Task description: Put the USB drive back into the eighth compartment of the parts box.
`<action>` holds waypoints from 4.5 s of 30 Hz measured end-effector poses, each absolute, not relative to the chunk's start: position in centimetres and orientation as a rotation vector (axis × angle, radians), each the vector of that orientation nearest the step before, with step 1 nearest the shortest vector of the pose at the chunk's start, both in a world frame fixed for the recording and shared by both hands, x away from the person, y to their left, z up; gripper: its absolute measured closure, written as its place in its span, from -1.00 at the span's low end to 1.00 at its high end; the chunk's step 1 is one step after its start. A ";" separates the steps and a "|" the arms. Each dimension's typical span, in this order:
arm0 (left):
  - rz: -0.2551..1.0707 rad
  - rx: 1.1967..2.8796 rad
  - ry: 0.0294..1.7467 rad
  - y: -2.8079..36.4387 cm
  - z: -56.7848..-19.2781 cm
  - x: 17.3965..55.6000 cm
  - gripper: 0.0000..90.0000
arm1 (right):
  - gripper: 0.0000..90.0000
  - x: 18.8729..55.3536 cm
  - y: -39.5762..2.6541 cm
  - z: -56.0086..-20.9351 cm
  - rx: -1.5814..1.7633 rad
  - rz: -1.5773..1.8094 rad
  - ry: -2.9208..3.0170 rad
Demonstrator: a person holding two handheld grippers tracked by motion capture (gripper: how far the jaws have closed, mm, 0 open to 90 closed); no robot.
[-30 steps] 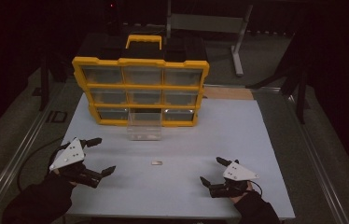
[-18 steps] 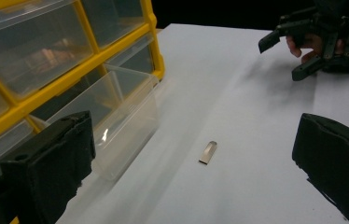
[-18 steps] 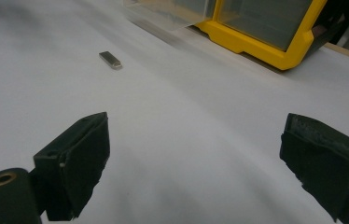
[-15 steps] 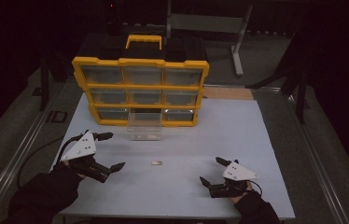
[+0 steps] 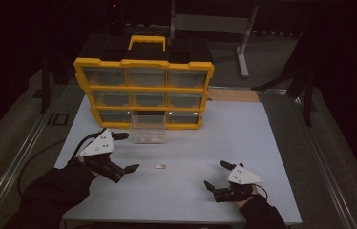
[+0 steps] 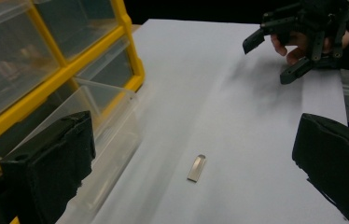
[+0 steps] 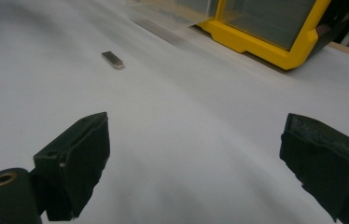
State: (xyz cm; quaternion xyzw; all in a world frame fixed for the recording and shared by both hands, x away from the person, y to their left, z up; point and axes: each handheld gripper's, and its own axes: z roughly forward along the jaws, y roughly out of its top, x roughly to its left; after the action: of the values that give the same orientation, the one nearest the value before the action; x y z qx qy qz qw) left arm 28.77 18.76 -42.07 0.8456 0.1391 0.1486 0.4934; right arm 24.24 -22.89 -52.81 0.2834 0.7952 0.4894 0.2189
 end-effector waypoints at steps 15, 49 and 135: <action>0.296 2.090 0.297 15.6 -43.1 30.0 -0.99 | -0.80 24.3 -22.9 -52.8 0.764 1.367 2.207; 0.211 2.195 0.286 12.2 -48.6 31.8 -0.99 | -0.80 24.4 -22.7 -52.8 0.752 1.379 2.216; 0.091 2.443 0.355 10.9 -51.7 33.7 0.77 | -0.80 24.5 -22.7 -52.9 0.754 1.389 2.227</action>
State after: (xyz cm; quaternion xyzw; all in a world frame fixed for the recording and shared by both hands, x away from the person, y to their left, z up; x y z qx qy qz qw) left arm 33.71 10.93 -51.75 0.9337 0.1358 0.0349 0.3295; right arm 24.47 -22.71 -52.87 0.2703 0.7984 0.4979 0.2037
